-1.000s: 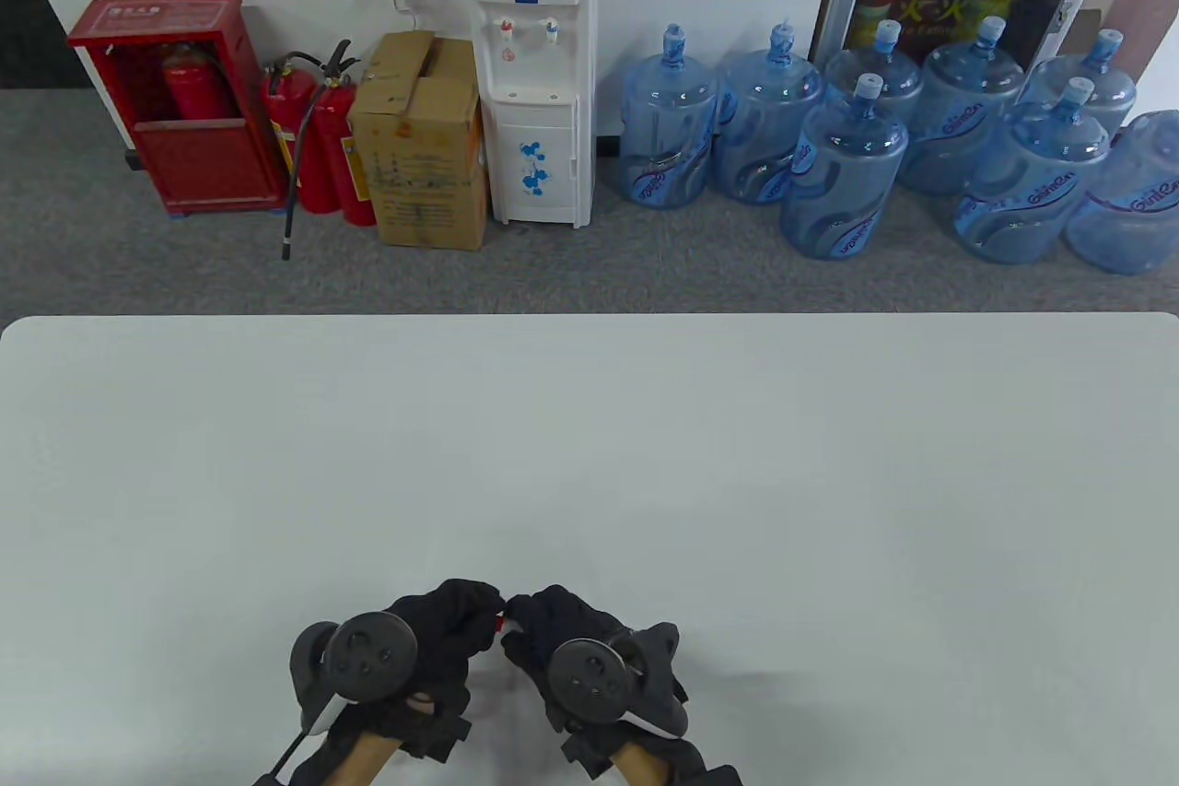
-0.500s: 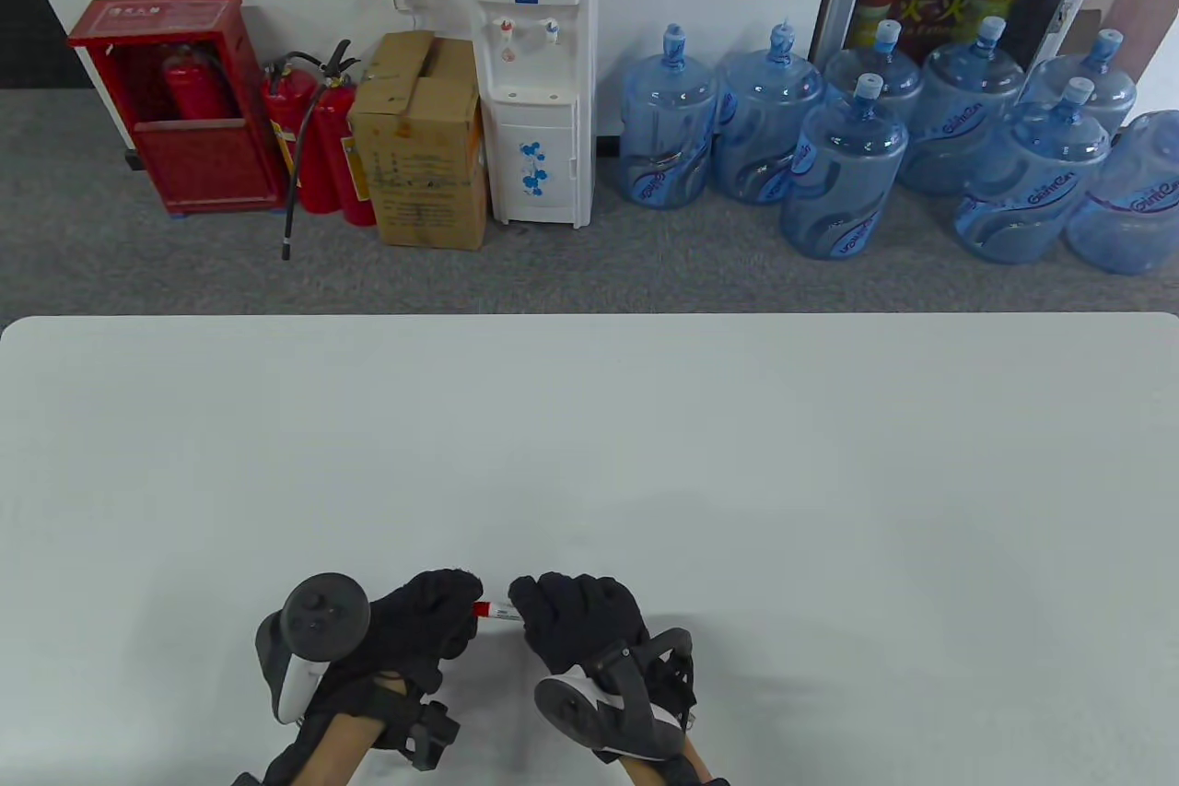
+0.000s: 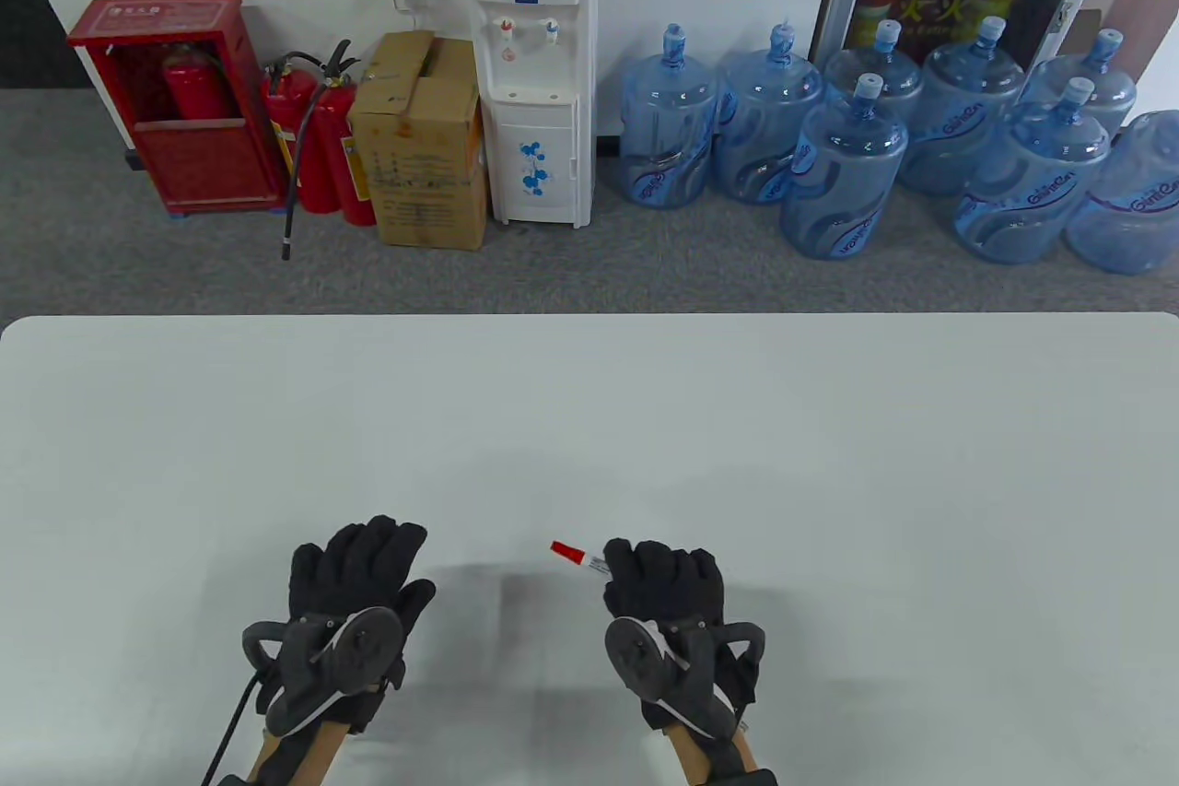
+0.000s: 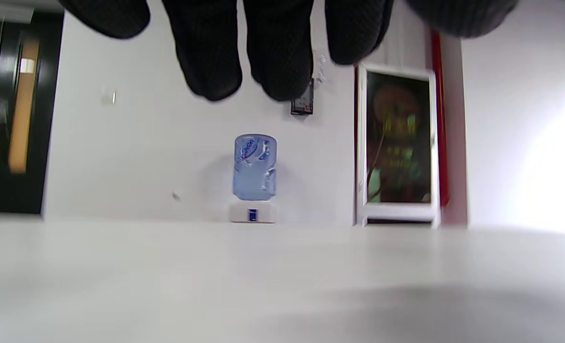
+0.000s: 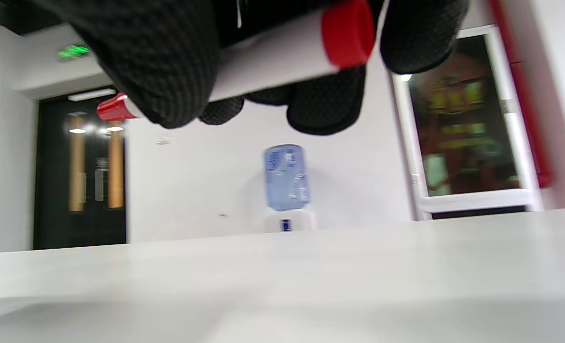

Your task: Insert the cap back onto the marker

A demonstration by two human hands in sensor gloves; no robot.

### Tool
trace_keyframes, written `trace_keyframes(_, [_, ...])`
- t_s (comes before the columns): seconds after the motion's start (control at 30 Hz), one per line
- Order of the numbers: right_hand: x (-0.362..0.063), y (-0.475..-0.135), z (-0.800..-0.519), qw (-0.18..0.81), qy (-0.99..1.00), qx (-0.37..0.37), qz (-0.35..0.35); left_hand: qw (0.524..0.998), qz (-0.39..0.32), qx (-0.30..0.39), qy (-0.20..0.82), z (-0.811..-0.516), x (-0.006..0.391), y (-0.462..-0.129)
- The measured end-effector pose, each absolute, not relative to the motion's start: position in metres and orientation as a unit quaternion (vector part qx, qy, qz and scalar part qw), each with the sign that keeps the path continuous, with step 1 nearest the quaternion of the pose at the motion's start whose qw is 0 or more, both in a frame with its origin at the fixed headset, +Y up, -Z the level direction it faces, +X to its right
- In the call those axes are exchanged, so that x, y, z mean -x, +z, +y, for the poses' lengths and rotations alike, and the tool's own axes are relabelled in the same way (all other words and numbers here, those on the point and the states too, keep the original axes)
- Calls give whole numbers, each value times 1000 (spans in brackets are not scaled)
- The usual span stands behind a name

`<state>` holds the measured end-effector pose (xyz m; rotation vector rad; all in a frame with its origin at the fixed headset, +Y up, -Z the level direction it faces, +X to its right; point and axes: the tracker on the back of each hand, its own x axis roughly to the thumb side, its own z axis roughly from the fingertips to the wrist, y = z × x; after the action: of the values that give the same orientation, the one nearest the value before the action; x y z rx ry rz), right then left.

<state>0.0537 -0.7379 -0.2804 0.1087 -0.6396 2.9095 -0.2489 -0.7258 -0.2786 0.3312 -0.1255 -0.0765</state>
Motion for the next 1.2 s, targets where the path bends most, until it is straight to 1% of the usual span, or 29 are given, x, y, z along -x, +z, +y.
trace_keyframes(0.07, [-73,-286,-737,73,978,21,-193,983,-53,-156,-83,-727,250,-279])
trace_keyframes(0.23, [-124,-294,-737,120,971,142,-147,992,-19,-105,-60,-731,262,-284])
trace_keyframes(0.37, [-156,-295,-741,101,963,214,-129,994,-8,-74,-85,-735,267,-287])
trace_keyframes(0.5, [-175,-299,-748,76,956,257,-115,995,-2,-58,-84,-739,269,-289])
trace_keyframes(0.77, [-195,-307,-759,25,951,294,-88,996,5,-50,-77,-738,270,-289])
trace_keyframes(1.2, [-206,-313,-766,1,946,320,-47,996,8,-45,-80,-738,270,-289])
